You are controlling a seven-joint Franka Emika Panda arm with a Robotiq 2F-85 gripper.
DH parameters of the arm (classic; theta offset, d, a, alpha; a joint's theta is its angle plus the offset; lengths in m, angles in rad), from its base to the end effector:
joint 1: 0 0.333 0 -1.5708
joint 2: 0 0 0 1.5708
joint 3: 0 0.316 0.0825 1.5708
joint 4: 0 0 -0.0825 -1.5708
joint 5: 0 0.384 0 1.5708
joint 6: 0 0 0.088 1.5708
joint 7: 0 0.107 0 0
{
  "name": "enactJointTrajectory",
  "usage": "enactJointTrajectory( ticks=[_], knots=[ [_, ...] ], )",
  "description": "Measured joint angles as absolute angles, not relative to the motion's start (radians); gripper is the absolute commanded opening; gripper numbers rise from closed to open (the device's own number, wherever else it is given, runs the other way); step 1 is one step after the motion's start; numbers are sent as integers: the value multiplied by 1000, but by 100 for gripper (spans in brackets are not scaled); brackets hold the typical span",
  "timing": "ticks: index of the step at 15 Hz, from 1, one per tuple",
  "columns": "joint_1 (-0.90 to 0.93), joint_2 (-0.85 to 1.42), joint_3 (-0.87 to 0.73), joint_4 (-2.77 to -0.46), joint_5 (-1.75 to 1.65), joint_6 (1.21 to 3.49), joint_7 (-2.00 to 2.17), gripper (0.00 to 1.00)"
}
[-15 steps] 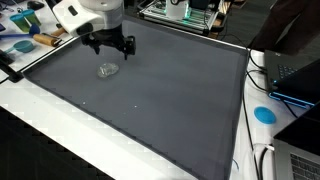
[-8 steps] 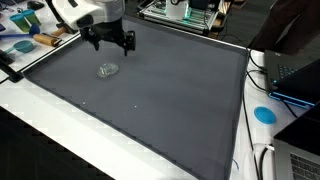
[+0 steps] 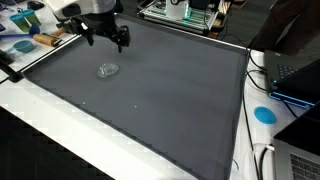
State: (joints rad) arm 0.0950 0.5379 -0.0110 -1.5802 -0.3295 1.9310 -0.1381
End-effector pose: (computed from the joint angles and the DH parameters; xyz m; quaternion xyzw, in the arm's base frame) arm 0.6715 0.0350 0.3145 0.9676 0.1807 -0.0963 0.1477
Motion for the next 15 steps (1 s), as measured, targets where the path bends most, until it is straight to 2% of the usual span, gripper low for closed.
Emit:
enactJointTrajectory(
  ticks=[15],
  knots=[
    [35,528,-36,-1547,-99,1930,243,100]
  ],
)
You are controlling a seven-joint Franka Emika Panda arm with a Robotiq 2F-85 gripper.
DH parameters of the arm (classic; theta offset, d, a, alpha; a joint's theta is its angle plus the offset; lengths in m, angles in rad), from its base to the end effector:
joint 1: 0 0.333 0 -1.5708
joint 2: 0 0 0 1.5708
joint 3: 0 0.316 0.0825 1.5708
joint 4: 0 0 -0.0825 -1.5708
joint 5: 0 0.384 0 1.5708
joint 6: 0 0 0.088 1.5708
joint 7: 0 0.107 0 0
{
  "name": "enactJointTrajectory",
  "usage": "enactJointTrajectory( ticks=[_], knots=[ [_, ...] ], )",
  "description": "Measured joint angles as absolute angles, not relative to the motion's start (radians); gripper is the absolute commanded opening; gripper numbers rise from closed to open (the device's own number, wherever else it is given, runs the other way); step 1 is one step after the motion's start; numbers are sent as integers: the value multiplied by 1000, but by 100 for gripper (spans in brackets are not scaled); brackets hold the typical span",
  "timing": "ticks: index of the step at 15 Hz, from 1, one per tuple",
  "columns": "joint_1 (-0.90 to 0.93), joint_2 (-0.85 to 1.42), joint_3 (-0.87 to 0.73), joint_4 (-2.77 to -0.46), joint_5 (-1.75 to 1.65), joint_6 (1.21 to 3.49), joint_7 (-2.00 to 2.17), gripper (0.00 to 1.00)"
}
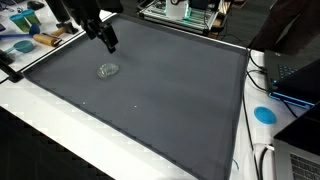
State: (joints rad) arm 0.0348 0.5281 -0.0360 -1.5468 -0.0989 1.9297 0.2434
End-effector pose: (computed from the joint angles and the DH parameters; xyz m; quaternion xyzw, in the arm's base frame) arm 0.6783 -0.0043 0.3331 0.9910 -0.0992 -0.0653 0.0625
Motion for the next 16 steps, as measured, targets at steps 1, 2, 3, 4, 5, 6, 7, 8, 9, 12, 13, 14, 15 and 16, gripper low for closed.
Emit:
enactJointTrajectory(
  ticks=[1,2,3,4,5,6,7,8,9,12,13,14,15,16],
  knots=[
    [35,528,-42,-1544,-94,1930,286,100],
    [35,528,-48,-1541,-91,1930,326,100],
    [35,528,-54,-1539,-89,1930,362,100],
    [35,528,-60,-1536,-89,1930,394,100],
    [35,528,-65,-1533,-88,1931,424,100],
    [35,528,-70,-1530,-87,1931,447,100],
    [35,528,-76,-1527,-86,1931,468,100],
    [35,528,-81,-1524,-84,1931,491,100],
    [35,528,-86,-1521,-81,1931,509,100],
    [35,528,-93,-1517,-77,1932,541,100],
    [35,528,-93,-1517,-77,1932,545,100],
    [35,528,-93,-1517,-77,1932,547,100],
    [35,528,-93,-1517,-76,1932,548,100],
    [35,528,-93,-1517,-76,1932,548,100]
  ],
)
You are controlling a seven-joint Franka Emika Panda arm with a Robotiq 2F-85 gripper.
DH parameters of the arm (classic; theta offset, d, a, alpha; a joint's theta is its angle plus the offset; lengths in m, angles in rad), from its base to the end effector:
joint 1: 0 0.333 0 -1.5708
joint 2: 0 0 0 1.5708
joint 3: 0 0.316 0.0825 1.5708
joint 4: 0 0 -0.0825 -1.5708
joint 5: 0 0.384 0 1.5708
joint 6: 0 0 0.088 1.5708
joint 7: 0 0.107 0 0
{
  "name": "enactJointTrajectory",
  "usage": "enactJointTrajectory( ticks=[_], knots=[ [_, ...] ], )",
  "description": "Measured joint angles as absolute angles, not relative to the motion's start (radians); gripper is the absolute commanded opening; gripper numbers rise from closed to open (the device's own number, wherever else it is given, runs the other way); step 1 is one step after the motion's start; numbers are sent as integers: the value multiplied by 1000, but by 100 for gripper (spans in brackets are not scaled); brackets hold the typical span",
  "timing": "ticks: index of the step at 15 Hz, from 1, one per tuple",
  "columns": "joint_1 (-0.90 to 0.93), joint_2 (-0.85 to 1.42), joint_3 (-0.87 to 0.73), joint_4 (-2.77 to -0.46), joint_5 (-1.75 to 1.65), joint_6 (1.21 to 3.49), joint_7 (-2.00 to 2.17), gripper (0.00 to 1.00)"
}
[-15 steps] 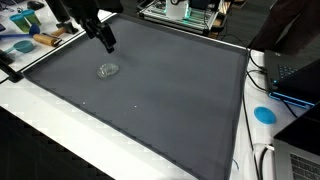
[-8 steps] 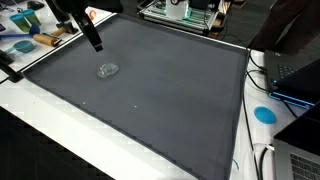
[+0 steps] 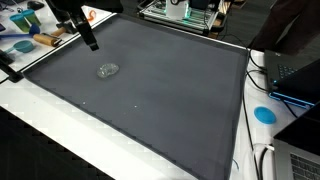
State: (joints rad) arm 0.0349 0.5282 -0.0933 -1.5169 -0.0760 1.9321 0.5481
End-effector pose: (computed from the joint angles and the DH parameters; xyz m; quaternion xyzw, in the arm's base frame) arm 0.6843 -0.0359 0.3478 0.9572 -0.2781 -0.0396 0.0702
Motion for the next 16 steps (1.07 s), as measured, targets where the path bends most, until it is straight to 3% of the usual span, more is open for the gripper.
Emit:
enactJointTrajectory(
  ticks=[16],
  knots=[
    [-43,647,-100,-1556,226,1978,716,100]
  ],
)
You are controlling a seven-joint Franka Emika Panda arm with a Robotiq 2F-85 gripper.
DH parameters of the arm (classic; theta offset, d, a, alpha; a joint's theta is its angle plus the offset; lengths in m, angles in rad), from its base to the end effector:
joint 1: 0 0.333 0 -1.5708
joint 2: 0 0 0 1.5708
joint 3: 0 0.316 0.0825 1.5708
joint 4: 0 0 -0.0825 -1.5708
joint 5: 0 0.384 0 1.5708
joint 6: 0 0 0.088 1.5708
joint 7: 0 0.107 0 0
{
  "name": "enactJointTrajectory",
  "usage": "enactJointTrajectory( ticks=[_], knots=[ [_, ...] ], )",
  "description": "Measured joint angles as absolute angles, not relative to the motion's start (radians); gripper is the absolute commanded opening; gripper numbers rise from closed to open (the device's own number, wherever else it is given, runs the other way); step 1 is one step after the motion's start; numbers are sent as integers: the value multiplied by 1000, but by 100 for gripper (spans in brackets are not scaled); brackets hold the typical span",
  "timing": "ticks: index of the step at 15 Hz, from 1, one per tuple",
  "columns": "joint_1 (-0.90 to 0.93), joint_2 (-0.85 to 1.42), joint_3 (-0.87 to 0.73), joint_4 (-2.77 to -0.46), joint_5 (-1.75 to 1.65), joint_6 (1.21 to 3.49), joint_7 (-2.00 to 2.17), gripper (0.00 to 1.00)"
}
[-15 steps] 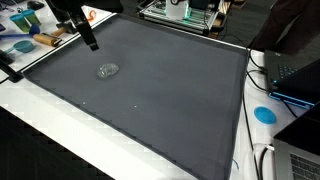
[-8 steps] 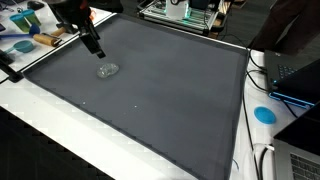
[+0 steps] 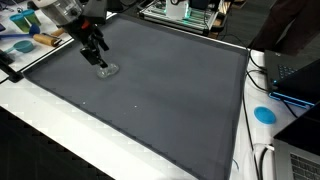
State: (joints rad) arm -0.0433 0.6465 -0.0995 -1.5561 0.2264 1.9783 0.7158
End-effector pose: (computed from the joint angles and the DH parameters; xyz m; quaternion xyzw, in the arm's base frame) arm 0.6740 -0.0736 0.2536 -0.8801 0.4572 0.1236 0.0339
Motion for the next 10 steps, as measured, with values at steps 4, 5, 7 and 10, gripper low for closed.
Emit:
enactJointTrajectory(
  ticks=[4,5,7,10],
  knots=[
    [-41,654,-100,-1598,248,2058,818,100],
    [-40,654,-101,-1609,251,2077,847,100],
    [-39,653,-101,-1631,256,2118,901,100],
    [-39,653,-103,-1663,261,2187,971,100]
  ],
)
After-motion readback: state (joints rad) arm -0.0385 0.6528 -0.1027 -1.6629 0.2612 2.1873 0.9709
